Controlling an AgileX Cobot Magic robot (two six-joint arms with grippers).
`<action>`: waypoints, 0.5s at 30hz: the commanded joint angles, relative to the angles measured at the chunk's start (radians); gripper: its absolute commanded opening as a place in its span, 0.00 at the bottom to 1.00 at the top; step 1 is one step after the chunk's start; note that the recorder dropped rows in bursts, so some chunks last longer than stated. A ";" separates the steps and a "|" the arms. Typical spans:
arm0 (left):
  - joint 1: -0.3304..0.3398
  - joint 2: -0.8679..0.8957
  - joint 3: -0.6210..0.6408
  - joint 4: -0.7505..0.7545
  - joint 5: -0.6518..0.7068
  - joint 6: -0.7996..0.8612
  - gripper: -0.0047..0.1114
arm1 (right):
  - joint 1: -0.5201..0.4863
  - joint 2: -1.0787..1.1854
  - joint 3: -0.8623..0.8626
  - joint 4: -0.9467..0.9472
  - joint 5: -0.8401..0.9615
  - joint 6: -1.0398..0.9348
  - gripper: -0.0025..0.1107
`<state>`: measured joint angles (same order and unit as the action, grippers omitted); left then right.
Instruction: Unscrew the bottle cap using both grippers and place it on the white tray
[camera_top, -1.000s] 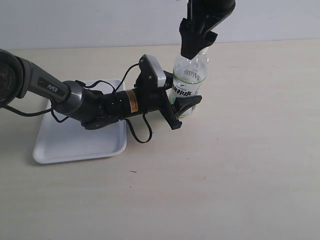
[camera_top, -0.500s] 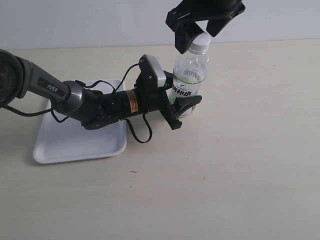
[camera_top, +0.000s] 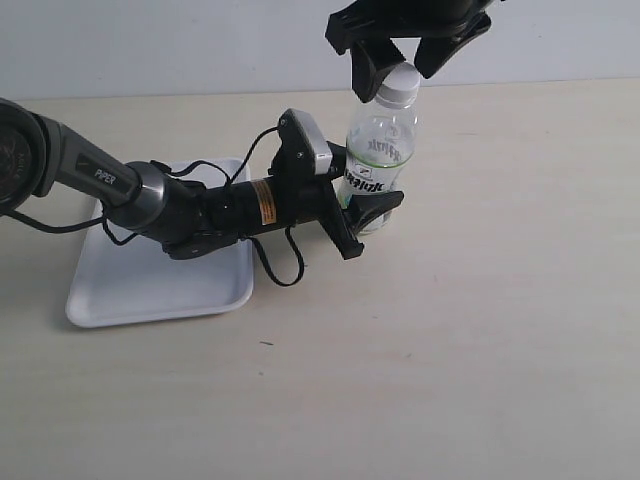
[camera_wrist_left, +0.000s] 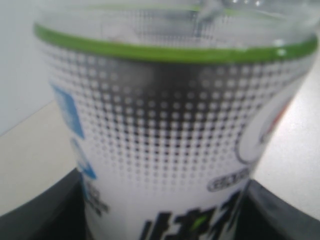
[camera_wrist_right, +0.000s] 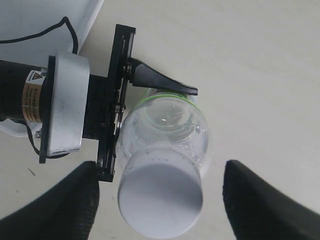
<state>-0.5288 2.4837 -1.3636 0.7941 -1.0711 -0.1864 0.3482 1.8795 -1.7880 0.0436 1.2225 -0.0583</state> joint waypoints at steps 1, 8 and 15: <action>-0.003 -0.010 0.001 0.012 0.004 -0.001 0.47 | 0.001 -0.009 -0.004 -0.009 -0.001 0.004 0.55; -0.003 -0.010 0.001 0.012 0.004 -0.001 0.47 | 0.001 -0.009 -0.004 -0.009 -0.001 0.004 0.26; -0.003 -0.010 0.001 0.012 0.004 -0.001 0.47 | 0.001 -0.009 -0.004 -0.022 -0.001 -0.049 0.02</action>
<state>-0.5288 2.4837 -1.3636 0.7941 -1.0711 -0.1864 0.3482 1.8795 -1.7880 0.0369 1.2242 -0.0817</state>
